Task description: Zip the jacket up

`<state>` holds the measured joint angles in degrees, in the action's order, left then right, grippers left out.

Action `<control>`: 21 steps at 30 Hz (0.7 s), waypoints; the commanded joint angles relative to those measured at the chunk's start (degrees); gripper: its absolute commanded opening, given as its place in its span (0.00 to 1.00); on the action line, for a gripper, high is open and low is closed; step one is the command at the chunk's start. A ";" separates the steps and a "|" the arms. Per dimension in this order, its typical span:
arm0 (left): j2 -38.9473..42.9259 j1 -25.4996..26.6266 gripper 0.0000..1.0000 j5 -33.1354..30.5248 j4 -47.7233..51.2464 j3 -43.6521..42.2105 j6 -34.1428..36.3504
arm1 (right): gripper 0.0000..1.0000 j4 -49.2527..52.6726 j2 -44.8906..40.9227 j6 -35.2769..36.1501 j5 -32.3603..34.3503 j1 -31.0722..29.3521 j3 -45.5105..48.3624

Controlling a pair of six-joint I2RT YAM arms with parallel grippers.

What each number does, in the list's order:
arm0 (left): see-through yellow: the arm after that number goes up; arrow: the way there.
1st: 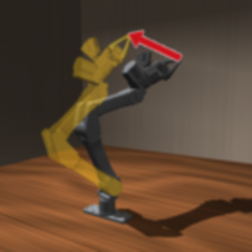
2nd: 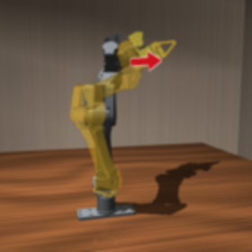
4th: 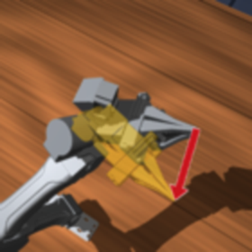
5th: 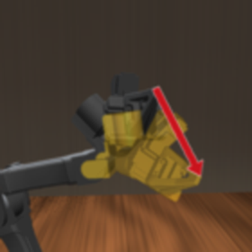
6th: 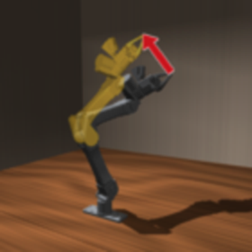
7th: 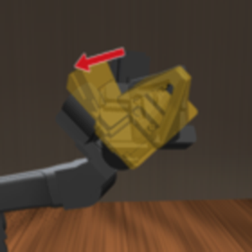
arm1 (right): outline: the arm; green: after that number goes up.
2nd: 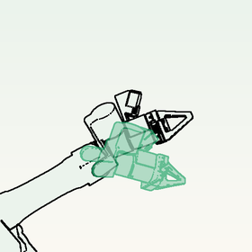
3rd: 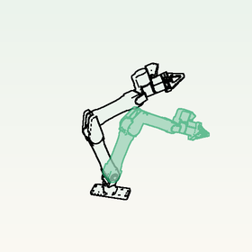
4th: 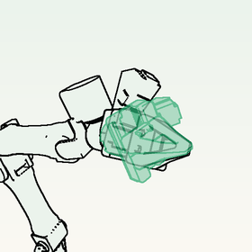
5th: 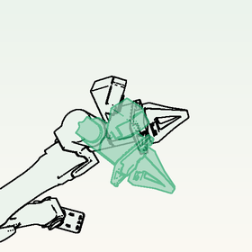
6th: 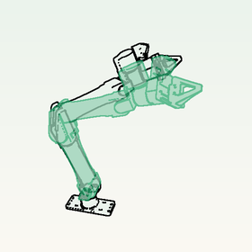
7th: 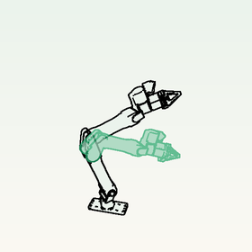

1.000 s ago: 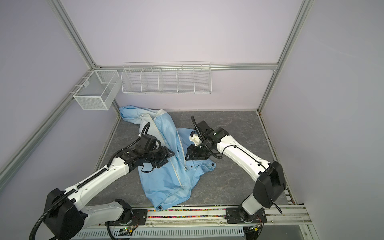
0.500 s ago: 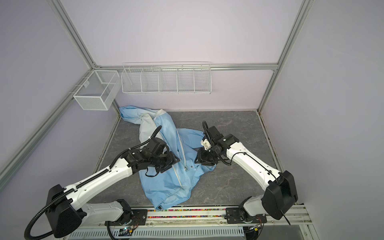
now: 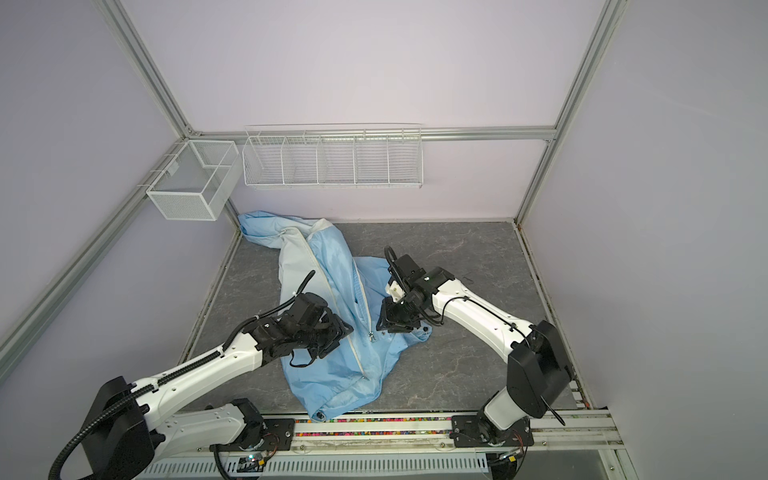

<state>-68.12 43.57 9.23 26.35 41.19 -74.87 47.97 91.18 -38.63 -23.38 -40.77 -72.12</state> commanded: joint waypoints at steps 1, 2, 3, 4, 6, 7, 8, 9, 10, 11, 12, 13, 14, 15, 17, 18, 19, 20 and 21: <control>-3.89 -3.61 0.49 3.93 -4.15 -6.19 -3.66 | 0.36 -3.12 4.47 -0.78 1.00 -0.63 0.34; -5.00 -4.18 0.46 4.69 -5.91 -7.45 -4.12 | 0.35 -3.87 5.48 -1.04 1.09 -0.69 0.75; -6.16 -4.59 0.43 4.88 -6.61 -8.04 -4.03 | 0.34 -4.63 6.73 -1.18 1.30 -0.79 1.20; -7.38 -5.01 0.41 4.85 -6.22 -7.99 -3.57 | 0.34 -5.21 7.91 -1.27 1.48 -0.81 1.57; -9.62 -5.65 0.37 4.64 -5.46 -7.41 -2.34 | 0.33 -5.60 10.32 -0.93 2.28 -0.89 1.98; -10.72 -5.93 0.36 4.34 -4.92 -7.00 -1.99 | 0.32 -5.52 11.31 -0.75 2.84 -0.94 2.06; -12.11 -6.40 0.34 3.93 -3.59 -6.39 -1.35 | 0.31 -5.51 12.49 -0.70 3.64 -0.89 2.15; -13.61 -7.00 0.32 3.63 -2.17 -5.77 -0.37 | 0.30 -5.59 13.32 -0.66 4.20 -0.89 2.24; -15.38 -7.64 0.31 3.45 -1.07 -5.07 1.27 | 0.30 -5.81 14.31 -0.74 4.82 -0.85 2.40; -17.22 -8.05 0.29 3.29 -0.66 -4.45 2.68 | 0.29 -6.10 15.20 -1.04 5.33 -0.84 2.50; -19.01 -8.58 0.28 3.02 -0.45 -3.60 4.23 | 0.29 -6.32 15.94 -1.26 5.68 -0.80 2.57; -21.04 -9.04 0.27 2.57 0.38 -2.30 6.12 | 0.28 -6.54 16.73 -1.56 6.06 -0.81 2.60; -22.91 -9.71 0.26 2.14 1.54 -0.92 7.84 | 0.28 -6.48 17.44 -1.92 6.78 -0.71 2.51; -25.16 -10.63 0.25 1.56 2.79 0.76 9.77 | 0.28 -6.55 17.99 -2.34 7.46 -0.46 2.59; -29.31 -12.92 0.23 1.16 4.15 3.74 13.87 | 0.28 -6.78 19.03 -3.30 8.33 0.27 2.68; -31.59 -14.43 0.22 0.97 5.12 5.75 16.28 | 0.28 -7.04 19.52 -3.84 8.61 0.78 2.53; -33.48 -15.60 0.21 0.60 6.17 7.80 18.12 | 0.28 -7.32 20.06 -4.42 8.61 1.19 2.43; -35.50 -16.66 0.21 0.12 7.55 10.49 20.24 | 0.28 -7.67 20.51 -4.95 8.63 1.66 2.25; -37.42 -17.54 0.20 -0.64 9.18 13.47 22.08 | 0.28 -8.18 21.28 -5.75 8.53 2.20 1.87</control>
<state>-97.08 29.26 18.52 28.08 52.69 -61.60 39.86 109.78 -41.45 -17.45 -39.99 -70.59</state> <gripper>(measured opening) 0.206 0.277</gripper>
